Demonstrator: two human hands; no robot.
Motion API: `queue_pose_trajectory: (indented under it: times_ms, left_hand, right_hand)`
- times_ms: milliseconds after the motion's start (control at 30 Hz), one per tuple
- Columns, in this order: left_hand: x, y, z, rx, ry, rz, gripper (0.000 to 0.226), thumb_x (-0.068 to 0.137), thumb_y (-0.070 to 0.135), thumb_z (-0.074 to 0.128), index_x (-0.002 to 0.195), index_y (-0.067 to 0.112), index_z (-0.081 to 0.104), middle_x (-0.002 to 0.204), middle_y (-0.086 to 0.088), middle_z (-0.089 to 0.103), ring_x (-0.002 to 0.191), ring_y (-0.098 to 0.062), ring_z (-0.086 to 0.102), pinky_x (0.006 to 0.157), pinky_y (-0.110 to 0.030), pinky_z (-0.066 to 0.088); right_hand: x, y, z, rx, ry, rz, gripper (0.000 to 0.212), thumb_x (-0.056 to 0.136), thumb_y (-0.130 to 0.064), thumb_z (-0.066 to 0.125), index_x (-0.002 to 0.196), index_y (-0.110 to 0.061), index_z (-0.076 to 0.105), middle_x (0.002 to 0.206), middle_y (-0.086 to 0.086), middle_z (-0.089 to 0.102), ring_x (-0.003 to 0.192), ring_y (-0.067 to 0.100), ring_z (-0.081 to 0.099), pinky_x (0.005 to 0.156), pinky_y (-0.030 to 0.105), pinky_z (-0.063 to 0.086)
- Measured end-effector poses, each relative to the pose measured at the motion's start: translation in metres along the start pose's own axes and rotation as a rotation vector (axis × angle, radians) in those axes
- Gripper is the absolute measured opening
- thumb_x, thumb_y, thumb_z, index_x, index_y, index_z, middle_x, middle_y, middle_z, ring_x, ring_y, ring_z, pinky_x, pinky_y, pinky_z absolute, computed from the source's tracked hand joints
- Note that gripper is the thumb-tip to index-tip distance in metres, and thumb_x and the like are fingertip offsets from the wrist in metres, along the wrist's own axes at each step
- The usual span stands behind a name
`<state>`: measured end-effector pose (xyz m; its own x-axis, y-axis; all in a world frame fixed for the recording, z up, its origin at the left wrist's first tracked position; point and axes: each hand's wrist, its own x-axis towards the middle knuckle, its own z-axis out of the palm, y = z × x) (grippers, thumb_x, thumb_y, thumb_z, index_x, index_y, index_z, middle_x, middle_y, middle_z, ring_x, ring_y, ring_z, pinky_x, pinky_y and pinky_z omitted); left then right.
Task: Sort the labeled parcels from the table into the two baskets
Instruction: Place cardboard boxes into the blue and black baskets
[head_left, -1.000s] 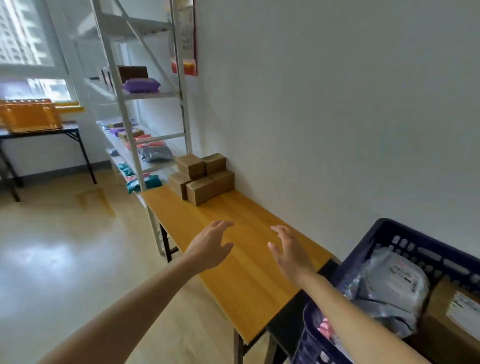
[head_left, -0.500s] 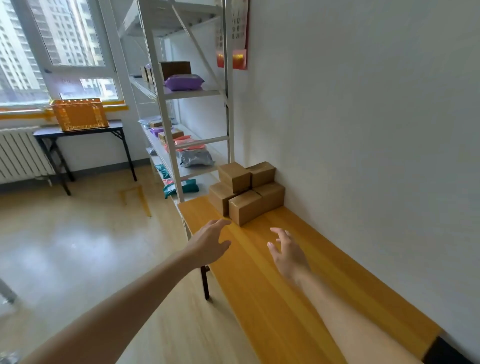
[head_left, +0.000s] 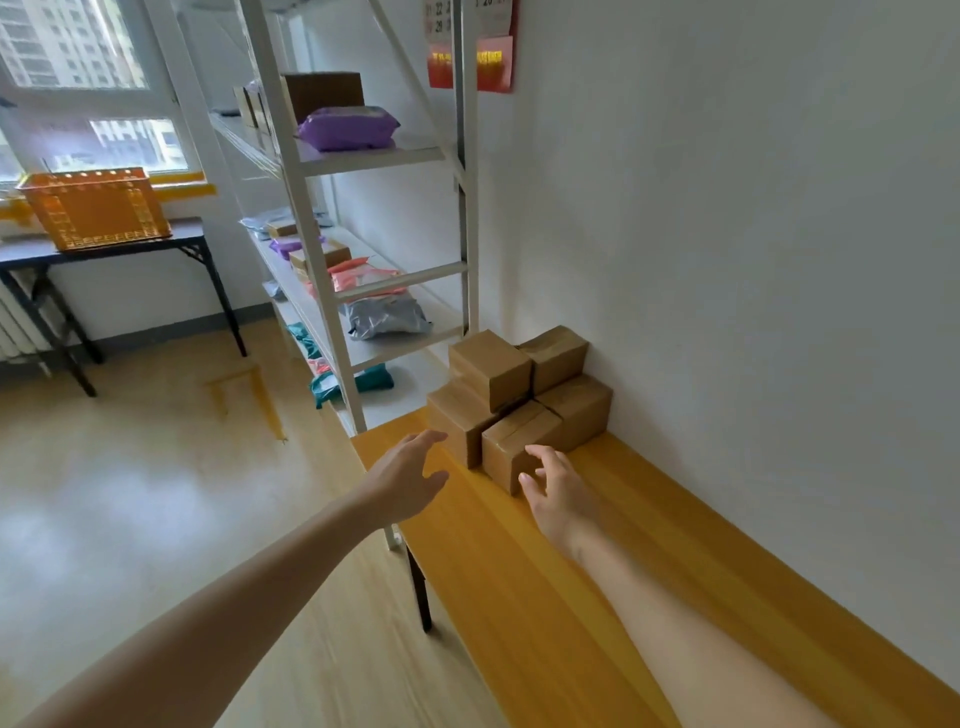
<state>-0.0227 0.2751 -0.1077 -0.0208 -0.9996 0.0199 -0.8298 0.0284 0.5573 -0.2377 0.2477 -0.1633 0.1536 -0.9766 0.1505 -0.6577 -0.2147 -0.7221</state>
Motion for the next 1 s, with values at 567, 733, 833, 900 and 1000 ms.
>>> queue_pose_trajectory:
  times_ms: [567, 733, 833, 900, 1000]
  left_hand:
    - [0.225, -0.138, -0.042, -0.189, -0.217, 0.176, 0.045, 0.095, 0.022, 0.056, 0.138, 0.029, 0.043, 0.138, -0.001, 0.052, 0.123, -0.019, 0.052, 0.076, -0.024, 0.049]
    - [0.261, -0.145, -0.027, -0.296, -0.255, 0.169, 0.043, 0.096, 0.018, 0.055, 0.138, 0.024, 0.046, 0.137, 0.001, 0.052, 0.120, -0.017, 0.053, 0.074, -0.021, 0.049]
    - [0.280, -0.142, -0.015, -0.316, -0.266, 0.151, 0.044, 0.096, 0.017, 0.055, 0.139, 0.021, 0.045, 0.138, -0.001, 0.051, 0.120, -0.018, 0.053, 0.084, -0.027, 0.049]
    - [0.293, -0.142, -0.009, -0.311, -0.270, 0.133, 0.044, 0.096, 0.018, 0.055, 0.139, 0.021, 0.045, 0.138, -0.001, 0.050, 0.120, -0.018, 0.053, 0.084, -0.027, 0.048]
    - [0.314, -0.139, -0.003, -0.316, -0.291, 0.078, 0.043, 0.097, 0.023, 0.053, 0.139, 0.022, 0.044, 0.139, -0.003, 0.049, 0.121, -0.021, 0.052, 0.077, -0.024, 0.046]
  right_hand:
    - [0.145, -0.028, 0.103, 0.013, 0.211, 0.340, 0.041, 0.100, -0.031, 0.044, 0.141, -0.020, 0.041, 0.142, -0.001, 0.046, 0.119, 0.010, 0.050, 0.085, 0.018, 0.043]
    - [0.158, -0.017, 0.109, -0.006, 0.244, 0.422, 0.041, 0.101, -0.029, 0.046, 0.141, -0.019, 0.041, 0.143, -0.001, 0.046, 0.123, 0.014, 0.050, 0.093, 0.025, 0.046]
    - [0.173, -0.006, 0.109, 0.004, 0.247, 0.449, 0.041, 0.101, -0.029, 0.045, 0.140, -0.019, 0.041, 0.143, -0.001, 0.046, 0.123, 0.014, 0.050, 0.094, 0.027, 0.047]
    - [0.185, 0.000, 0.110, 0.033, 0.241, 0.463, 0.041, 0.101, -0.030, 0.045, 0.140, -0.021, 0.041, 0.143, -0.002, 0.045, 0.123, 0.013, 0.050, 0.092, 0.024, 0.045]
    - [0.205, 0.006, 0.110, 0.097, 0.232, 0.463, 0.042, 0.101, -0.030, 0.045, 0.141, -0.020, 0.040, 0.143, -0.003, 0.044, 0.122, 0.010, 0.049, 0.091, 0.021, 0.042]
